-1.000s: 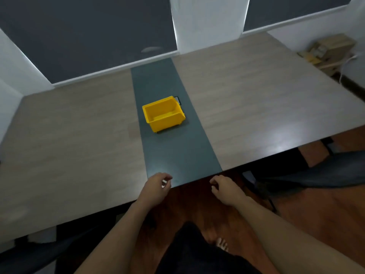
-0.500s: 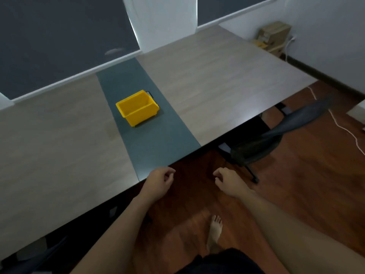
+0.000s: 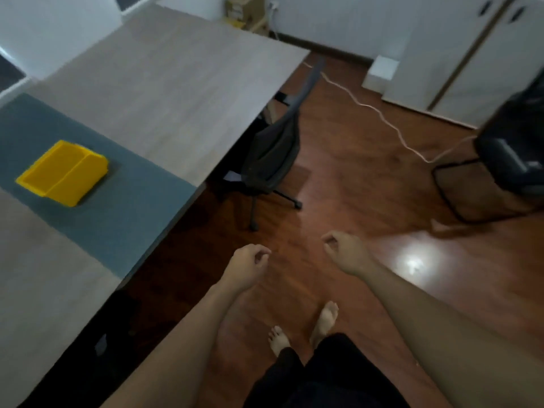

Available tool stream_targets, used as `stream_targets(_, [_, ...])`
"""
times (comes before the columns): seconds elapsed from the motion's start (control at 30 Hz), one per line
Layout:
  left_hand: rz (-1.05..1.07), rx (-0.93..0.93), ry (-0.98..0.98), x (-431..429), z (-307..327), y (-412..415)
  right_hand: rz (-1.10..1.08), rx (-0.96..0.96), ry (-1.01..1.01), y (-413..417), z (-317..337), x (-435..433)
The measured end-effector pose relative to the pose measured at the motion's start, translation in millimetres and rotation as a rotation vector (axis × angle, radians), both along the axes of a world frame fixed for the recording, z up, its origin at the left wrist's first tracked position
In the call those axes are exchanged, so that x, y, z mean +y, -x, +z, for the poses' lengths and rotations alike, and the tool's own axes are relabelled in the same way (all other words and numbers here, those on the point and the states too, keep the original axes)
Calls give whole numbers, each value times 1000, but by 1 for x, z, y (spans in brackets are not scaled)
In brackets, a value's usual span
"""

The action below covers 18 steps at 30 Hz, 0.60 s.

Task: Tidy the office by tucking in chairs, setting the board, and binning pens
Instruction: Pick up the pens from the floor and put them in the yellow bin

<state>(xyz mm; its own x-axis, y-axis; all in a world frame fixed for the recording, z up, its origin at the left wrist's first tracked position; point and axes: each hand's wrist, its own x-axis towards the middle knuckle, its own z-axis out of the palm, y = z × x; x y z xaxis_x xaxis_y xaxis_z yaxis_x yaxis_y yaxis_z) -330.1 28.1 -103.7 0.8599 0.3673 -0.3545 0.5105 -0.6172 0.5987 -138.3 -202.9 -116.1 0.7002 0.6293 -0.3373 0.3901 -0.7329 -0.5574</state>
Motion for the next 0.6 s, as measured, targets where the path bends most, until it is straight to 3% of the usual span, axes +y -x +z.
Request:
stream_targets(0.23, [-309,-16,-19,-97,14,-88,-392,9,4,-26,14,-169])
stream_targets(0.6, [-532,-18,16,-304,25,-190,-687,26,-23,-41,15,-402])
